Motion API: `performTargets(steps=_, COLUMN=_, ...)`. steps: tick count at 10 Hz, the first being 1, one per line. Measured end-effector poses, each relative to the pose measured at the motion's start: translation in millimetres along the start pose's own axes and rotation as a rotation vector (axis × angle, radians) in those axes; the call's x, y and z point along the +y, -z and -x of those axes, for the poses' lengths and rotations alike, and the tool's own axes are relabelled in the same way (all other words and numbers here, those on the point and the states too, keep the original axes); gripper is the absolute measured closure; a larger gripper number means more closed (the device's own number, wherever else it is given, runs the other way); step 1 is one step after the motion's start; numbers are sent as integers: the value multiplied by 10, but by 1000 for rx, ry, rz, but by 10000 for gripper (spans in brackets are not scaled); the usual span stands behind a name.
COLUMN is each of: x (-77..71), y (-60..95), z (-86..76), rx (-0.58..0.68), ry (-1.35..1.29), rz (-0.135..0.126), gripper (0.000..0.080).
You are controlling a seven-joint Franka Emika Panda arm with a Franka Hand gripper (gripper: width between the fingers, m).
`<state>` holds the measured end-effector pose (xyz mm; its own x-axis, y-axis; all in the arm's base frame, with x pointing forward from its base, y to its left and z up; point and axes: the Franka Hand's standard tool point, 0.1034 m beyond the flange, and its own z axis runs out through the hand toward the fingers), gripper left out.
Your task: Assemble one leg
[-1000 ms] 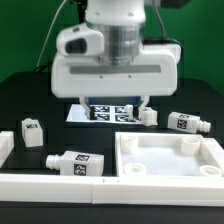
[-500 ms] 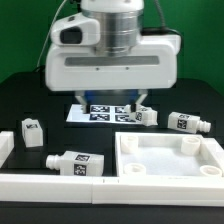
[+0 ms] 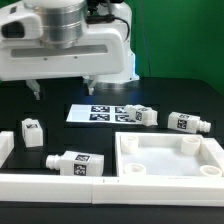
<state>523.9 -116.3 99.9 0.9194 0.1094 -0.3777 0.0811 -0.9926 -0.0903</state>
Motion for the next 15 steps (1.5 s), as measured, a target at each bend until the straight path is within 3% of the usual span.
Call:
performTargets(steps=3, x=-64, y=-89, z=32, rx=-168, ry=21, rz=-37, gripper=150)
performTargets(steps=4, x=80, y=-229, z=26, rx=-223, ry=73, rz=-31, gripper=150)
performTargets(steps=5, x=282, y=-307, z=109, rx=-330, ry=111, rz=1, gripper=150)
performTargets(steps=6, x=464, y=-307, z=123, rx=-414, ry=147, rz=62, gripper=150)
performTargets(steps=7, x=551, y=-388, z=99, rx=-432, ry=144, rz=79, gripper=150)
performTargets(steps=8, x=625, y=-508, z=163, rx=-469, ry=127, rz=65, gripper=150)
performTargets(steps=11, x=575, y=-546, z=124, rx=-517, ry=130, rz=64, gripper=150)
performTargets(steps=12, x=576, y=-554, z=120, rx=-519, ry=118, rz=75, gripper=150)
performTargets(steps=13, x=556, y=-605, z=109, rx=-538, ry=97, rz=111, gripper=150)
performTargets(steps=15, x=639, y=-686, z=100, rx=-550, ry=86, rz=112, gripper=150)
